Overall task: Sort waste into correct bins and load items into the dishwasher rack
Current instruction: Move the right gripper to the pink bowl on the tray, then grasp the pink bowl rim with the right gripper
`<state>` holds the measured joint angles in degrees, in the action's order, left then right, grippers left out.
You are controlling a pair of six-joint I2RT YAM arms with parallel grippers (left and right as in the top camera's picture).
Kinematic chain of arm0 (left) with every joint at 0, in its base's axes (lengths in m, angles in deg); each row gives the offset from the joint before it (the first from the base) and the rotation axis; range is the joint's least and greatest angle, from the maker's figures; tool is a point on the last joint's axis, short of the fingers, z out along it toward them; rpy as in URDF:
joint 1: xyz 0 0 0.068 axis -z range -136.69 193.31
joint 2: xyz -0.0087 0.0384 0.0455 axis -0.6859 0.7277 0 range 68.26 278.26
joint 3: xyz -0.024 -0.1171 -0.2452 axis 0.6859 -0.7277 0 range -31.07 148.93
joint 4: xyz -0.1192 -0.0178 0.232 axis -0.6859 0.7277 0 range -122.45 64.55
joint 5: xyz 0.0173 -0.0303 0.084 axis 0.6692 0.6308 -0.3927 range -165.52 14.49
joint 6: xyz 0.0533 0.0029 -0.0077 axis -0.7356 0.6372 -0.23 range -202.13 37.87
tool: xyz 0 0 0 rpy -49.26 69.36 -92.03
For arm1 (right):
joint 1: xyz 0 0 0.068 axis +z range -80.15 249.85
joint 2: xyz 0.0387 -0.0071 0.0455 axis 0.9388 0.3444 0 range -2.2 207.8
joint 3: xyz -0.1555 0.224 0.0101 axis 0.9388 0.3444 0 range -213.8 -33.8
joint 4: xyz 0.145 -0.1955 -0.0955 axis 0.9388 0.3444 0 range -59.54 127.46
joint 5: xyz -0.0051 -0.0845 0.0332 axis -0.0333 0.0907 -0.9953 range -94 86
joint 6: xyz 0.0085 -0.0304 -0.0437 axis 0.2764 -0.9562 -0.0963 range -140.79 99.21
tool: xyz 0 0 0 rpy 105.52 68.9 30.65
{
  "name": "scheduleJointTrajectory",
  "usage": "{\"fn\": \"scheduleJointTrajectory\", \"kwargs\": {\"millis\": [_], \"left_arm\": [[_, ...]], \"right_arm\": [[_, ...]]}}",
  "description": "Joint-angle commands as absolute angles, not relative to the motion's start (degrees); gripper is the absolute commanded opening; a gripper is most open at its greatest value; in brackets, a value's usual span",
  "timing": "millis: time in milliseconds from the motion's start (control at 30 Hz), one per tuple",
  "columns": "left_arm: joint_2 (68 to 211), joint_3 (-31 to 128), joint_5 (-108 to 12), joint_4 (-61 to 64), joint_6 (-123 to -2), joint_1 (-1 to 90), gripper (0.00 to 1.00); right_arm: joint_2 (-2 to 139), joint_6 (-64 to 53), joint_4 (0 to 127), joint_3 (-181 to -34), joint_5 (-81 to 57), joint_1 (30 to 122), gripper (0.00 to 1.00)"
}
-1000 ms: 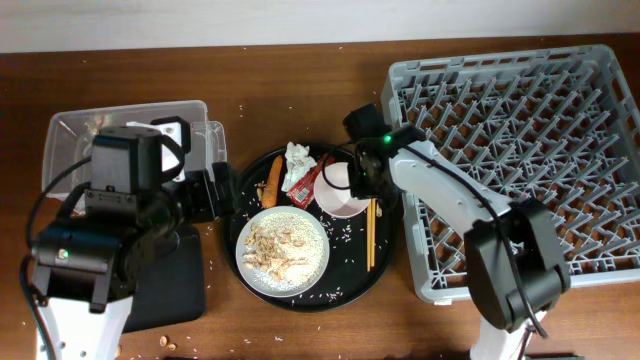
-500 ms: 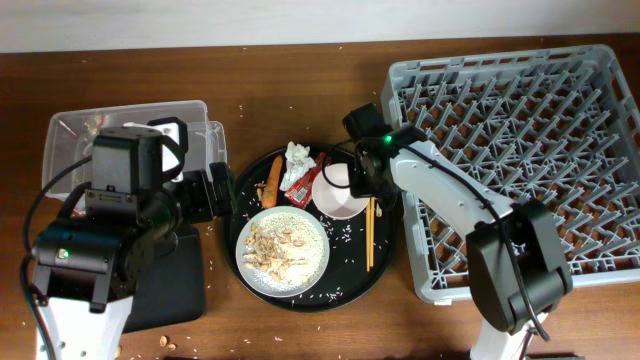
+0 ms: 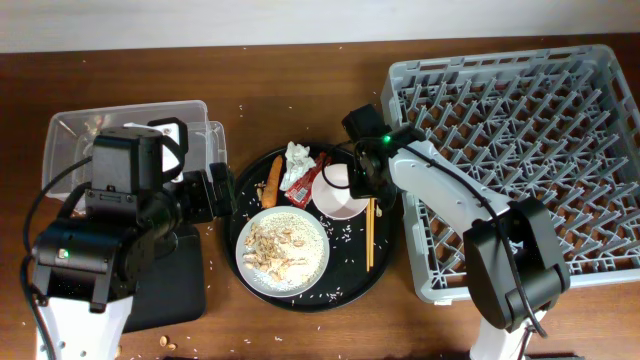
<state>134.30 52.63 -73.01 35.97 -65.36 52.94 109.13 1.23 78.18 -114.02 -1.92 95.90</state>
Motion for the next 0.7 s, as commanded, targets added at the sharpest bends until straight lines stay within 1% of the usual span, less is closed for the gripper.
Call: {"fn": "scheduleJointTrajectory", "kwargs": {"millis": [0,100,200,300,433,500,567,667], "left_arm": [[133.9,53.04,-73.86,36.26,-64.81,52.98,0.99],[133.9,53.04,-73.86,36.23,-64.81,52.98,0.99],[133.9,53.04,-73.86,36.23,-64.81,52.98,0.99],[133.9,53.04,-73.84,36.37,-64.81,52.98,0.99],[133.9,53.04,-73.84,36.45,-64.81,52.98,0.99],[133.9,53.04,-73.84,36.43,-64.81,52.98,0.99],[133.9,53.04,-73.84,36.45,-64.81,53.0,0.99],[133.9,53.04,-73.84,36.45,-64.81,52.98,0.99]], "right_arm": [[109.63,1.17,78.16,-113.57,-1.7,96.05,0.04],[107.18,1.17,78.66,-113.87,1.47,96.05,0.04],[101.52,1.12,81.37,-116.15,4.6,96.05,0.04],[93.24,0.71,82.27,-118.57,11.61,96.07,0.04],[81.98,0.69,82.09,-119.29,30.12,96.05,0.04],[78.66,0.43,82.44,-119.27,36.22,96.05,0.04],[77.37,-1.74,82.57,-119.27,35.0,96.05,0.04],[78.16,-4.45,83.36,-119.1,19.39,96.07,0.04]]}}
